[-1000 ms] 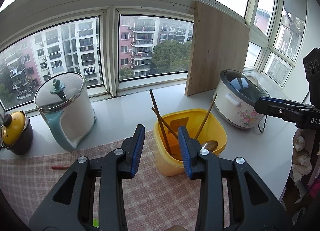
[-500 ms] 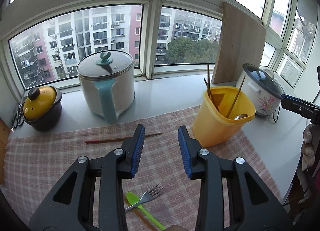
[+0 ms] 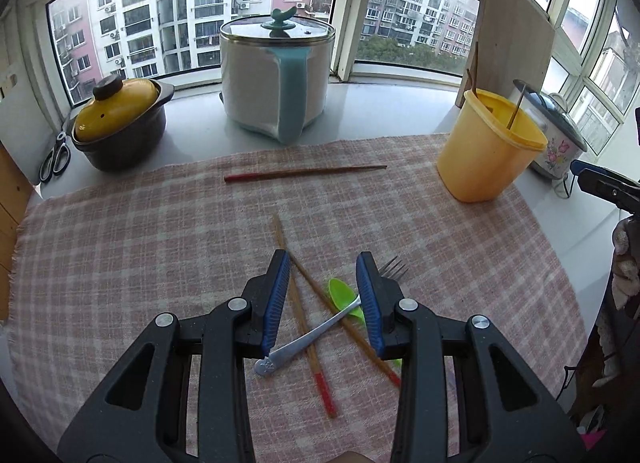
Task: Organize utensils
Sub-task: 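Move both tools back to the pile and close the right tool on the clear plastic spoon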
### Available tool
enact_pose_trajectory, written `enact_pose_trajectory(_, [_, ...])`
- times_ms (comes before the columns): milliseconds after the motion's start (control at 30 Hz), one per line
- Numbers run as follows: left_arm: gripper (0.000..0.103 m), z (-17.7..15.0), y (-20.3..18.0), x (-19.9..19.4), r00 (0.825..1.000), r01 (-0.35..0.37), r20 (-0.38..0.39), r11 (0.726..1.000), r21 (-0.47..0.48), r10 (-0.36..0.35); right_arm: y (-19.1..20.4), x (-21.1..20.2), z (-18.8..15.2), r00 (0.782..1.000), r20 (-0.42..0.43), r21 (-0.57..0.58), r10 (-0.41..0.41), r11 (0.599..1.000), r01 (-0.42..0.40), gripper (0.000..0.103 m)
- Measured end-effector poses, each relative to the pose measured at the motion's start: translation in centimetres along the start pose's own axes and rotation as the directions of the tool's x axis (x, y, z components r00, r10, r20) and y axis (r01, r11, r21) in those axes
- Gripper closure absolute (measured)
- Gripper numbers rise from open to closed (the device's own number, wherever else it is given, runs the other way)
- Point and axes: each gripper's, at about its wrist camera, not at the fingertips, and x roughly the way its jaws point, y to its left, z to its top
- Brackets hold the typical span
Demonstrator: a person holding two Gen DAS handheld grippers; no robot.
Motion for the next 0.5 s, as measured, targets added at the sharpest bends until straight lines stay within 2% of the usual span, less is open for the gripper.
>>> enact_pose_trajectory(67, [0.069, -0.6, 0.2, 0.3, 1.000, 0.012, -0.026, 1.000, 0.018, -0.012, 1.0, 1.1, -0.7, 0.999, -0.042, -0.001, 0.022, 1.000, -0.022, 0.008])
enact_pose_trajectory(200, [0.069, -1.7, 0.3, 1.2, 0.996, 0.049, -0.080, 0.998, 0.046, -0.045, 3.0, 2.9, -2.5, 0.993, -0.108, 0.000, 0.053, 0.999, -0.053, 0.013])
enact_pose_trajectory(267, [0.069, -2.2, 0.1, 1.8, 0.992, 0.071, -0.108, 0.996, 0.061, -0.064, 4.0, 3.8, -3.4, 0.987, -0.144, -0.002, 0.065, 0.998, -0.066, 0.021])
enact_pose_trajectory(333, [0.069, -2.6, -0.4, 2.4, 0.989, 0.081, -0.135, 0.992, 0.094, -0.068, 4.9, 4.6, -4.5, 0.980, -0.181, -0.002, 0.082, 0.997, -0.083, 0.024])
enact_pose_trajectory(500, [0.070, -3.5, -1.3, 3.9, 0.981, 0.082, -0.186, 0.983, 0.165, -0.050, 7.0, 6.7, -6.8, 0.950, -0.284, -0.014, 0.128, 0.990, -0.138, 0.038])
